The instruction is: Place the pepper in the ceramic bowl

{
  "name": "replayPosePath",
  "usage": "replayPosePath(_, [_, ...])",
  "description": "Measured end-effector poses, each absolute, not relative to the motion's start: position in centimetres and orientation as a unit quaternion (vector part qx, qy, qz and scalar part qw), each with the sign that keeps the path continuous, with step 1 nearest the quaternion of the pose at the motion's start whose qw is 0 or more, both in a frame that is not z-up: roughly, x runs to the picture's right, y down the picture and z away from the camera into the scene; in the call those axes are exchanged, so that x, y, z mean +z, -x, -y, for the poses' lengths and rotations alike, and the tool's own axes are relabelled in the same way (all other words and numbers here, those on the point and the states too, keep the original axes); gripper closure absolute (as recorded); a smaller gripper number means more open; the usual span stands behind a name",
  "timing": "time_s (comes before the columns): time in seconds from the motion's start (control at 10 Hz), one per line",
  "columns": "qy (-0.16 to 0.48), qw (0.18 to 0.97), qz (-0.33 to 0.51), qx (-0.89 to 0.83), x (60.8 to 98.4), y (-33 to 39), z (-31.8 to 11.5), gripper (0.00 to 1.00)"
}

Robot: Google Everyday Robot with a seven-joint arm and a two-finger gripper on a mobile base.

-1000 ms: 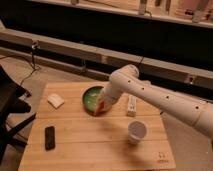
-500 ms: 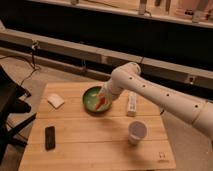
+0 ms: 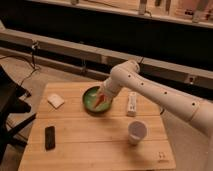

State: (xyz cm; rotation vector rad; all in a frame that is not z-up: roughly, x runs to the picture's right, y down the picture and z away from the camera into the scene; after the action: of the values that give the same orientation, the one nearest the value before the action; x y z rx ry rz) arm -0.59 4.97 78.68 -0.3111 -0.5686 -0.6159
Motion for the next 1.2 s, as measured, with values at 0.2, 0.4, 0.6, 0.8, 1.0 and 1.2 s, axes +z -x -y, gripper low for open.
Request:
replayPosePath(0.2, [0.150, 0.902, 0.275, -0.298, 78.9, 0.8, -4.8, 0.90])
replayPosePath(0.4, [0.149, 0.902, 0.275, -0.297, 79.1, 1.0, -4.5, 0.75])
replayPosePath(0.6, [0.149, 0.902, 0.274, -0.297, 79.3, 1.1, -4.4, 0.57])
replayPosePath(0.8, [0.149, 0.903, 0.274, -0.295, 79.4, 1.1, -4.1, 0.53])
replayPosePath(1.0, [0.148, 0.903, 0.274, -0.295, 79.6, 1.2, -4.0, 0.43])
replayPosePath(1.2, [0.148, 0.904, 0.274, -0.295, 79.8, 1.2, -3.8, 0.30])
